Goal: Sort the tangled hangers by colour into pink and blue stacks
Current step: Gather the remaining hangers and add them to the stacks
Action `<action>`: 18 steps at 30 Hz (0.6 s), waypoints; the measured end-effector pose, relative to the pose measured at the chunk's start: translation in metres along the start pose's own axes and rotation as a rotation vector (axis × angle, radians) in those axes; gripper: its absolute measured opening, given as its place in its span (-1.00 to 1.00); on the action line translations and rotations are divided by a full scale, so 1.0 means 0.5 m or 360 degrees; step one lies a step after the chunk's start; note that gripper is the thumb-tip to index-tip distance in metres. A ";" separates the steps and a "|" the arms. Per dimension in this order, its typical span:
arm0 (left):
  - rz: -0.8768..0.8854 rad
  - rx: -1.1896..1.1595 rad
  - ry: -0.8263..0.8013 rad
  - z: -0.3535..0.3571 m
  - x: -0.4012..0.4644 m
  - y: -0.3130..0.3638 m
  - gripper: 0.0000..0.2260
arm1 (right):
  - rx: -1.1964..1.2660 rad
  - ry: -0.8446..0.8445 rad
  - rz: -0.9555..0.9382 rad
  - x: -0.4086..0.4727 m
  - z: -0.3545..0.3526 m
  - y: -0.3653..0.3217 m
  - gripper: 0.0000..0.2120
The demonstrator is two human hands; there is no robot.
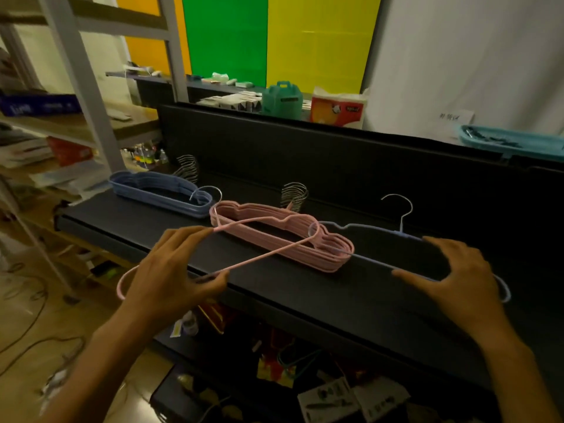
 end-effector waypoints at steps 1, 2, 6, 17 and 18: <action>0.0013 -0.0029 -0.0023 0.011 0.015 -0.014 -0.28 | -0.0006 0.0014 0.0021 0.007 0.003 -0.002 -0.14; 0.0025 -0.0055 -0.0051 0.021 0.031 -0.027 -0.27 | -0.0007 0.0030 0.0053 0.014 0.005 -0.003 -0.14; 0.0100 -0.0229 -0.0142 0.060 0.101 -0.061 -0.26 | -0.0040 0.0089 0.0231 0.028 0.013 -0.008 -0.15; 0.0591 -0.0471 -0.0546 0.193 0.265 -0.047 -0.18 | -0.0083 0.0315 0.0792 -0.028 -0.042 0.009 -0.09; 0.0647 -0.0500 -0.0578 0.200 0.272 -0.034 -0.17 | -0.0077 0.0343 0.0802 -0.035 -0.051 0.005 -0.09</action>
Point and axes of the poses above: each hand's wrist, its own x-axis towards the middle knuckle, its own z-axis out of the palm, y = z × x, the point moved 9 cm from there along x, towards the middle knuckle, and after that the axes turned 5 degrees about y, right-handed, at the moved point
